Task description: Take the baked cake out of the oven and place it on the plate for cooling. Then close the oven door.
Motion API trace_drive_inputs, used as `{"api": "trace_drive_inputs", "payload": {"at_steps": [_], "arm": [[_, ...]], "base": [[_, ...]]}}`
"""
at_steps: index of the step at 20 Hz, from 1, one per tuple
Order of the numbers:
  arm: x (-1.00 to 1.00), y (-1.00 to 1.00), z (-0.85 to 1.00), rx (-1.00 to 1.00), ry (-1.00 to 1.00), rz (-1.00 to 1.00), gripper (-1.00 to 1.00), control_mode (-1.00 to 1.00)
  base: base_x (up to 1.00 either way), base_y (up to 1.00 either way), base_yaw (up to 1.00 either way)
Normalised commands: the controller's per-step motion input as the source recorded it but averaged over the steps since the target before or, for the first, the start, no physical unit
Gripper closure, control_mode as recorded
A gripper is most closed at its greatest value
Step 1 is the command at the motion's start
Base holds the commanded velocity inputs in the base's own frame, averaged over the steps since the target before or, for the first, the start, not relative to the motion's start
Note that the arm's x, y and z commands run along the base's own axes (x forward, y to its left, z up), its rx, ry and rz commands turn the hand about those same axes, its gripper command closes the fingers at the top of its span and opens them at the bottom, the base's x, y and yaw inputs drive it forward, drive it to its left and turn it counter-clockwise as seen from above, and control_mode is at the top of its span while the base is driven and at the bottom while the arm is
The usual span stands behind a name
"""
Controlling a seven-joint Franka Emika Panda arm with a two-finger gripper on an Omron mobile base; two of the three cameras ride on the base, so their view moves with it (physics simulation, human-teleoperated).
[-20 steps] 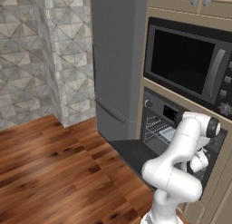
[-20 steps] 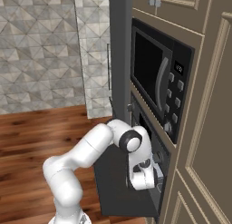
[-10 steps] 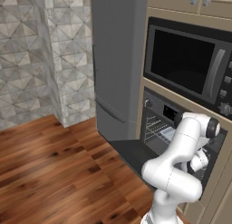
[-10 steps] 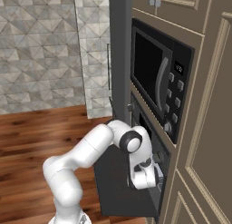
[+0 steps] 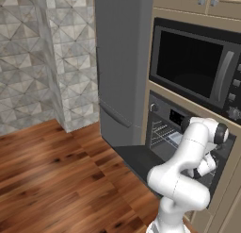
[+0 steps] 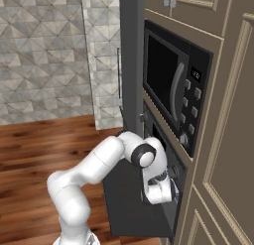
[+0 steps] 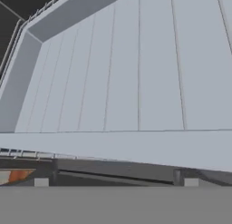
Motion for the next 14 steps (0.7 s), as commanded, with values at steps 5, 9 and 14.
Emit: {"api": "trace_drive_inputs", "payload": {"at_steps": [5,9,14], "arm": [[-0.06,0.01,-0.32,-0.18,-0.31,-0.04,-1.00,-1.00],[-0.14,0.15,-0.60,-0.25,-0.33,-0.04,-1.00,-1.00],[-0.21,0.20,-0.57,-0.24,-0.33,-0.02,-1.00,-1.00]], "base": [[0.00,0.00,0.00],[0.00,0.00,0.00],[0.00,0.00,0.00]]}}
